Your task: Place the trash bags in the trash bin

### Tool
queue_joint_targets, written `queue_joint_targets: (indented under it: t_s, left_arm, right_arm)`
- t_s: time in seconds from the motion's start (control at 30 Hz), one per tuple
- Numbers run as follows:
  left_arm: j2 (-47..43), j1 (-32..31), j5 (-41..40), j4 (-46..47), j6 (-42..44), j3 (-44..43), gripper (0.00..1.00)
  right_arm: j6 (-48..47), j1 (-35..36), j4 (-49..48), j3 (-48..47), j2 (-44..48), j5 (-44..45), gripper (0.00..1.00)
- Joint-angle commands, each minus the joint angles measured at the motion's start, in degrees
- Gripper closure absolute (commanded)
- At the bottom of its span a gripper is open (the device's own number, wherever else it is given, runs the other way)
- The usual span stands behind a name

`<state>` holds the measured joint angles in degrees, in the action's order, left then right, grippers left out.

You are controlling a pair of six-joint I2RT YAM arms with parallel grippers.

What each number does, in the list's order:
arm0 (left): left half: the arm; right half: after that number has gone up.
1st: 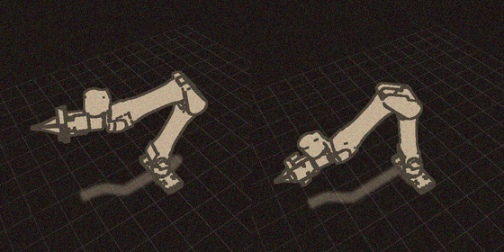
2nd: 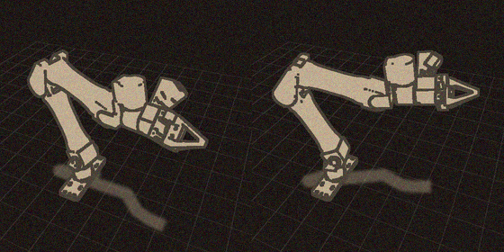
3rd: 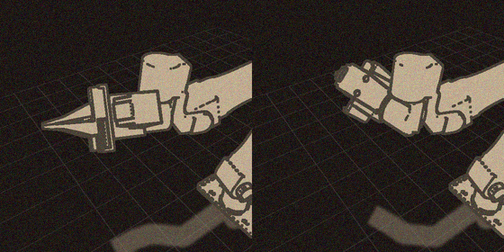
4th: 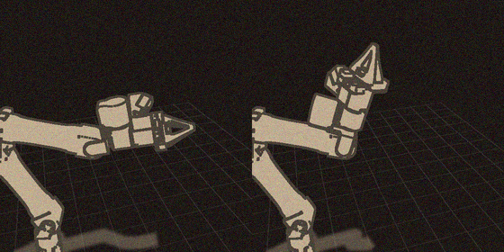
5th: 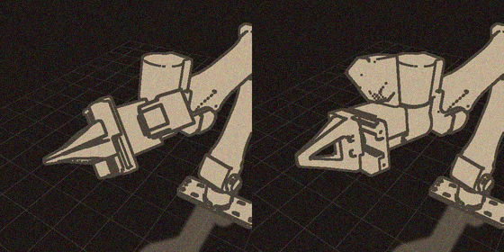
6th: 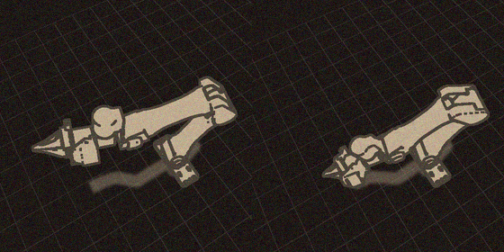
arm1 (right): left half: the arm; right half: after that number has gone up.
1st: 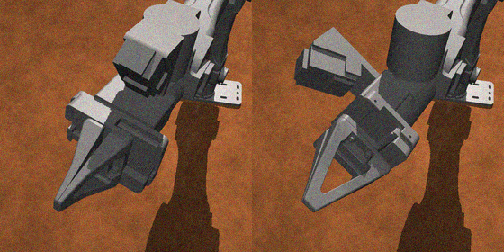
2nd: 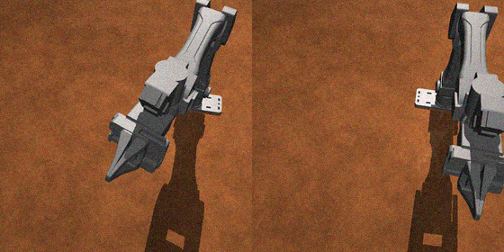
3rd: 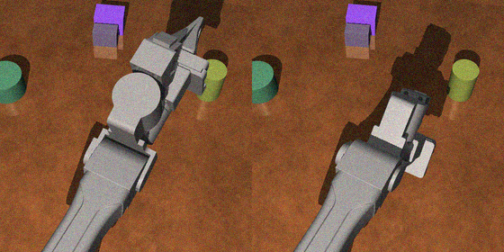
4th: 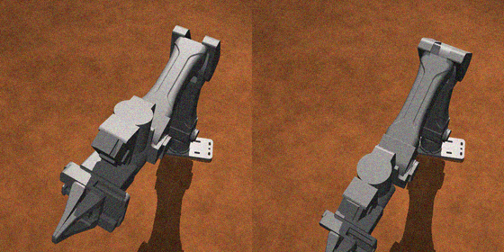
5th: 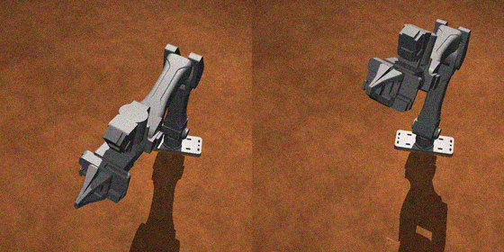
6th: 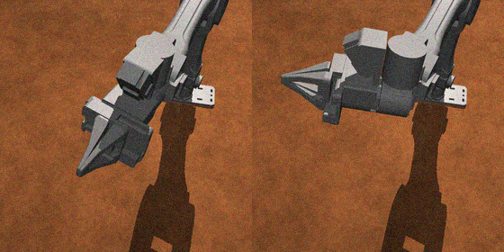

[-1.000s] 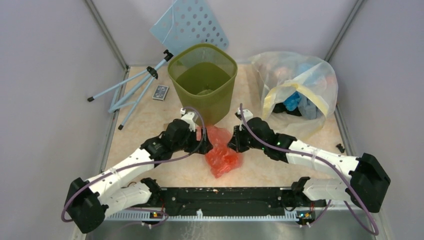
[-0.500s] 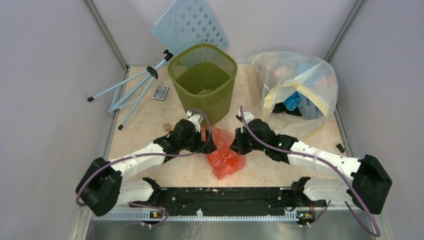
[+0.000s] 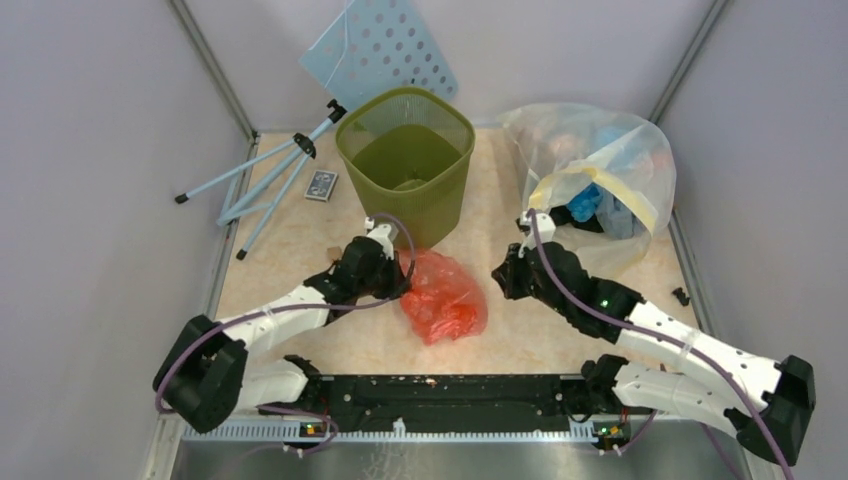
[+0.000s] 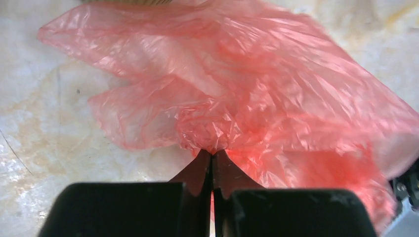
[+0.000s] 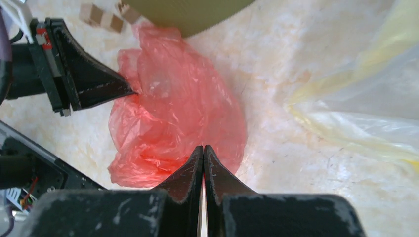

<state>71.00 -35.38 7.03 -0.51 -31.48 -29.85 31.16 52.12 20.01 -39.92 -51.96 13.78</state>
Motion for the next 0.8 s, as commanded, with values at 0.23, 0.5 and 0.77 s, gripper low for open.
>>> queue_joint_targets:
  t_s: [0.23, 0.5, 0.77]
  left_arm:
    - [-18.81, 0.24, 18.69, 0.76, 9.42, -4.32, 1.00]
    - [-20.69, 0.22, 24.86, -3.89, 12.40, -10.38, 1.00]
    - [-13.07, -0.01, 12.02, -13.08, 17.20, -24.82, 1.00]
  right_arm:
    - [-5.16, 0.15, 4.93, -6.17, 2.76, 3.10, 0.92]
    - [-1.00, -6.24, -4.80, -2.45, 4.09, -17.22, 0.57]
    - [-0.07, -6.33, -2.83, -2.61, 4.33, -14.90, 0.36]
